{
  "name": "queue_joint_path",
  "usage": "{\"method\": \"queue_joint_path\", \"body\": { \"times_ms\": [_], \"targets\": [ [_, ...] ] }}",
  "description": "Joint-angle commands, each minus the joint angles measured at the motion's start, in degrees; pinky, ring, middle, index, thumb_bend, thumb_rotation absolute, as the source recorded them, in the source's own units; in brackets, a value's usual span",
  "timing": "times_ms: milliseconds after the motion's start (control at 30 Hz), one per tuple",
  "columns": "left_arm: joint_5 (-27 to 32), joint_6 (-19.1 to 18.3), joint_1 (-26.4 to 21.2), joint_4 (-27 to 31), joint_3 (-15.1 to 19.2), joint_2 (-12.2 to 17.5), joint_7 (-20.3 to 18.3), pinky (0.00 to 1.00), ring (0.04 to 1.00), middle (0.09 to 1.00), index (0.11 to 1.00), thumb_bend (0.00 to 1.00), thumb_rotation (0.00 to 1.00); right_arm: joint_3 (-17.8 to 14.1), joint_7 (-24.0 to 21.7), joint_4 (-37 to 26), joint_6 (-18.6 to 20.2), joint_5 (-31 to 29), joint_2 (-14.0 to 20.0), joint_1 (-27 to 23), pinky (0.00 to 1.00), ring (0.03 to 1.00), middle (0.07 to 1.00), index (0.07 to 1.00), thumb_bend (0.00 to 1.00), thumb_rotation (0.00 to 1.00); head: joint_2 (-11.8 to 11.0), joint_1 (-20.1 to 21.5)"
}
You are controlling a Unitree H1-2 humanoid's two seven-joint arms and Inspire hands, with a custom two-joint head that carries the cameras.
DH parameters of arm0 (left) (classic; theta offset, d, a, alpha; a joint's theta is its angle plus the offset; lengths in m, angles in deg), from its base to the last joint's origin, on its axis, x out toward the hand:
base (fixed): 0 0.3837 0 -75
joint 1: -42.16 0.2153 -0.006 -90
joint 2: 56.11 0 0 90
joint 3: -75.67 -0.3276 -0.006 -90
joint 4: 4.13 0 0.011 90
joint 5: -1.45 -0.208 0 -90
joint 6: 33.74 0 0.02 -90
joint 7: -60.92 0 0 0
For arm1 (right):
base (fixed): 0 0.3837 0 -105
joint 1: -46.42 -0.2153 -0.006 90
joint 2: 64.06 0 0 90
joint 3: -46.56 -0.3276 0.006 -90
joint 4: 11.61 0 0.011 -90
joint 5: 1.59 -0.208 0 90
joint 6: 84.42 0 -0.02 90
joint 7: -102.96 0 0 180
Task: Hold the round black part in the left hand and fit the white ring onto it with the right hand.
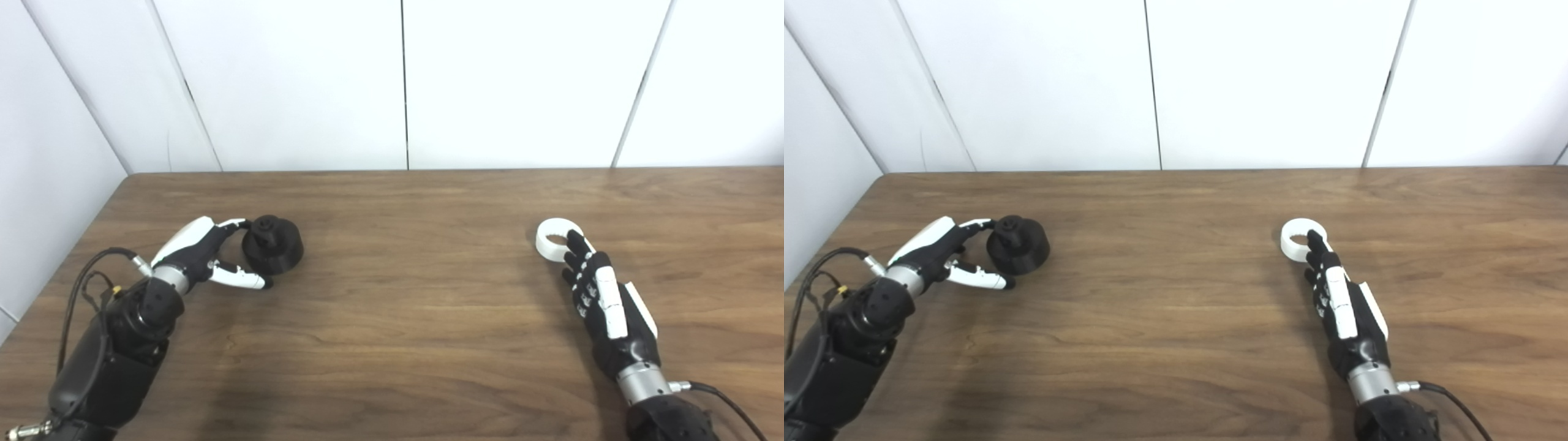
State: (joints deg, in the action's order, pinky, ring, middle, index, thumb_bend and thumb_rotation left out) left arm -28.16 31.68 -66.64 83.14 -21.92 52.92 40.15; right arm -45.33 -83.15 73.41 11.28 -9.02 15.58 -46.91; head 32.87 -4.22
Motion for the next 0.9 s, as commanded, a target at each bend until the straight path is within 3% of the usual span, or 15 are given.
{"method": "queue_joint_path", "body": {
  "times_ms": [0,867],
  "targets": [
    [-1.3,0.2,-3.1,0.8,0.1,1.5,1.0,0.87,1.000,0.956,0.898,0.89,0.29,0.2,-0.4,-1.2,-1.7,-0.4,-0.2,-0.2,1.00,1.000,0.995,0.962,0.54,1.00,0.1,0.0],
    [-2.9,2.8,-5.3,-0.6,-1.7,0.6,3.0,0.90,1.000,0.948,0.875,0.90,0.27,0.6,-0.3,-1.2,-1.1,0.3,0.0,0.3,1.00,1.000,0.990,0.957,0.56,1.00,-0.3,0.3]
  ]
}}
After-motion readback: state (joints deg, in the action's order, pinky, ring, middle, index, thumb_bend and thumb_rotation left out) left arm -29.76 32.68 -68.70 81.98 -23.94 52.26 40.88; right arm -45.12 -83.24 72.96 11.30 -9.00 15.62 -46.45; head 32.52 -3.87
